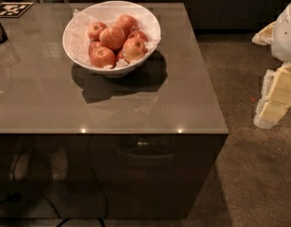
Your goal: Pick apple from white bowl
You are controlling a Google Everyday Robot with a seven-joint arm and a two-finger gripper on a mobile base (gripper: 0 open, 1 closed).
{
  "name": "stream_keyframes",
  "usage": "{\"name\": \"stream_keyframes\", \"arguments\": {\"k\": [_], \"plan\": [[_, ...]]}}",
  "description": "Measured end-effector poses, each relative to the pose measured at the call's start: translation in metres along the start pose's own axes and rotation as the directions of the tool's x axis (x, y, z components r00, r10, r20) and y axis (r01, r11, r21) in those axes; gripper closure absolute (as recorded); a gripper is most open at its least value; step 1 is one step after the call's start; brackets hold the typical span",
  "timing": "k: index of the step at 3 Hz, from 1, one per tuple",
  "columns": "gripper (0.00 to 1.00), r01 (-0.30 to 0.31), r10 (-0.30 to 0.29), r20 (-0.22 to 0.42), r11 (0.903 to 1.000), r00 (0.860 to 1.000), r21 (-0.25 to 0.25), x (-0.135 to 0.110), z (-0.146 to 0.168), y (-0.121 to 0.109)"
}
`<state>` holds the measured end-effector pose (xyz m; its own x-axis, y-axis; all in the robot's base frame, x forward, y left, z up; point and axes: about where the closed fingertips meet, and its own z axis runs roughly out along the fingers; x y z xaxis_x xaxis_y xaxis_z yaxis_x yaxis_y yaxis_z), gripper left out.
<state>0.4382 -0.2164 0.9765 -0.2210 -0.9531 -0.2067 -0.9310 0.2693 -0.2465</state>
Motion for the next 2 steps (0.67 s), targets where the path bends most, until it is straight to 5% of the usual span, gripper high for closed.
{"name": "stream_keyframes", "arguments": {"k": [2], "plan": [[0.0, 0.049, -0.048, -0.021, 0.9986, 0.999, 0.019, -0.026, -0.012, -0.011]]}}
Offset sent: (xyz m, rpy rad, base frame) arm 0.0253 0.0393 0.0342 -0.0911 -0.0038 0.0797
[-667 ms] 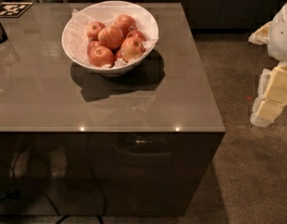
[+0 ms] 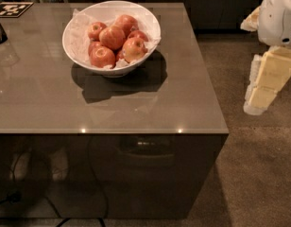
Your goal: Pick apple from white bowl
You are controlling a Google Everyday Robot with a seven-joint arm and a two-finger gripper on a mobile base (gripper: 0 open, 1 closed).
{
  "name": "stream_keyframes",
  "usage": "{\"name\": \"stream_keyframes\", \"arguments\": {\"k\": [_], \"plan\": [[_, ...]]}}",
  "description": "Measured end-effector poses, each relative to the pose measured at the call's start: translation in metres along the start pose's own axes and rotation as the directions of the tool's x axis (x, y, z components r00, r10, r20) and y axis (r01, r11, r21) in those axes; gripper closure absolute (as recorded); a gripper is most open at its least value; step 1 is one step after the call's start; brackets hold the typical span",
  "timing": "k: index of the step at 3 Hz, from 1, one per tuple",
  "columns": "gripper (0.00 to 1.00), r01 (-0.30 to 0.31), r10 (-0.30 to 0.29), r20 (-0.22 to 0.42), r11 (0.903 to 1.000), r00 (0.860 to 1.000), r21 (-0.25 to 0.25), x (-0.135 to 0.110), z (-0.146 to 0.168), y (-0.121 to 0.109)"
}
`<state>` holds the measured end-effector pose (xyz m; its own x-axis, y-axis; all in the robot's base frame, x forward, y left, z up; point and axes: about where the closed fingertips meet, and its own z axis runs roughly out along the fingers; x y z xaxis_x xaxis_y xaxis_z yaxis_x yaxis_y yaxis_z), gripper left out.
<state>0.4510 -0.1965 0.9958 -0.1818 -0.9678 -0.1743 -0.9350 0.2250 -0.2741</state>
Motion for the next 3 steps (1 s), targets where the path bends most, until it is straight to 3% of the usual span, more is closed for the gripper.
{"name": "stream_keyframes", "arguments": {"k": [1, 3], "plan": [[0.0, 0.057, -0.057, -0.031, 0.9984, 0.998, -0.003, -0.03, -0.001, -0.019], [0.0, 0.07, -0.07, 0.007, 0.9968, 0.997, 0.038, -0.043, -0.004, -0.027]]}}
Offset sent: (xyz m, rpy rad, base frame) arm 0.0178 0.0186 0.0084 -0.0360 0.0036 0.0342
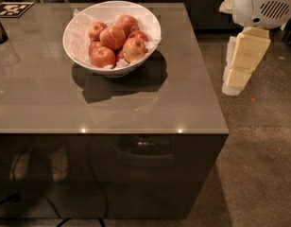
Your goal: Pick apple from white bowl
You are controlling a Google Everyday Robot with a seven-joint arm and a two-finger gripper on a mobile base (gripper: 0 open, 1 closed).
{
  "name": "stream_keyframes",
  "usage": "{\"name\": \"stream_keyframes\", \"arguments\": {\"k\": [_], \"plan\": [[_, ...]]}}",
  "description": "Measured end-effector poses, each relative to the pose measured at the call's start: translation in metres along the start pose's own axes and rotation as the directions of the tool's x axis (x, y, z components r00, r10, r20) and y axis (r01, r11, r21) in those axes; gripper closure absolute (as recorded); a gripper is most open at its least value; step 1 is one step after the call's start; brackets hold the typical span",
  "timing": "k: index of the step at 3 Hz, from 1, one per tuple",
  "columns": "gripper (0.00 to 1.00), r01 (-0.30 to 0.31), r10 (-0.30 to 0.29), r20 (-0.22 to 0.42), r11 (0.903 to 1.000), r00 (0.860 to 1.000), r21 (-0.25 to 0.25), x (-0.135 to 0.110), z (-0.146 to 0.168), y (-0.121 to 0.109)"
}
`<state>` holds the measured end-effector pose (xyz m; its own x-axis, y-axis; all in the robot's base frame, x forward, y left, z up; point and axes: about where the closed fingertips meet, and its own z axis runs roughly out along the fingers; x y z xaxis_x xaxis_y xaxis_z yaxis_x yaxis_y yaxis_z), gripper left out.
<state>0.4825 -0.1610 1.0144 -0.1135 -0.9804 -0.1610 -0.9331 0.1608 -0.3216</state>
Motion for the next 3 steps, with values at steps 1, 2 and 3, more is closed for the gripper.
{"name": "stream_keyframes", "arguments": {"k": [1, 2, 3], "plan": [[0.0, 0.028, -0.028, 0.047, 0.9996, 0.999, -0.005, -0.021, 0.003, -0.011], [0.0, 0.112, -0.111, 0.106, 0.9937, 0.988, 0.001, -0.078, -0.008, -0.046], [0.0, 0.206, -0.215, 0.157, 0.9761, 0.964, 0.069, -0.145, -0.022, -0.082]]}}
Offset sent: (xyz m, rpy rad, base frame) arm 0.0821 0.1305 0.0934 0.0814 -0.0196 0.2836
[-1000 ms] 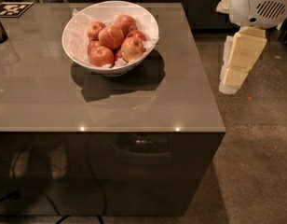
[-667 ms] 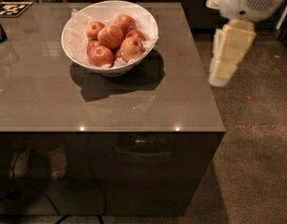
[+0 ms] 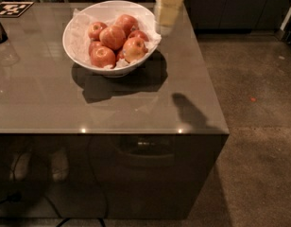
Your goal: Pick apple from white bowl
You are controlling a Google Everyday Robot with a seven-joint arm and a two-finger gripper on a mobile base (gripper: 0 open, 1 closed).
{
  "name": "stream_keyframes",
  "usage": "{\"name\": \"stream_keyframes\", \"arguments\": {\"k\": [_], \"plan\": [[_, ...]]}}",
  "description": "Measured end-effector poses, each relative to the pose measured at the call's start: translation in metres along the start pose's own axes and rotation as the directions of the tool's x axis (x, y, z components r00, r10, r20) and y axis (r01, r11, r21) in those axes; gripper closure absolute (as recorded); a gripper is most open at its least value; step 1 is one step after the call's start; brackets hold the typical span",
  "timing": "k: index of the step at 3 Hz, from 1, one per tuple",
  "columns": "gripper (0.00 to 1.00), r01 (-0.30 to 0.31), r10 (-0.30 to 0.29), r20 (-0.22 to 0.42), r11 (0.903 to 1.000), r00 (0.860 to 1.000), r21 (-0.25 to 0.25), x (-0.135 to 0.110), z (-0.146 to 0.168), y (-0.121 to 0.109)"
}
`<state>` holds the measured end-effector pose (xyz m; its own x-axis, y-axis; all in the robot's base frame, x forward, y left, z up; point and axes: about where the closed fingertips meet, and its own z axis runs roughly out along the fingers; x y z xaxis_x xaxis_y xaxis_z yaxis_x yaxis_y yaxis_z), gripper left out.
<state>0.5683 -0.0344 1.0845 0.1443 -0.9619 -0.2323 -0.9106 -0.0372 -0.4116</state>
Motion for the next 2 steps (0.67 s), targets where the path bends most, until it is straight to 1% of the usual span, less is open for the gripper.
{"name": "stream_keyframes", "arguments": {"k": [1, 2], "plan": [[0.0, 0.029, -0.032, 0.058, 0.9982, 0.998, 0.053, -0.03, -0.008, -0.015], [0.0, 0.037, -0.043, 0.095, 0.9974, 0.995, 0.062, -0.036, 0.006, -0.026]]}}
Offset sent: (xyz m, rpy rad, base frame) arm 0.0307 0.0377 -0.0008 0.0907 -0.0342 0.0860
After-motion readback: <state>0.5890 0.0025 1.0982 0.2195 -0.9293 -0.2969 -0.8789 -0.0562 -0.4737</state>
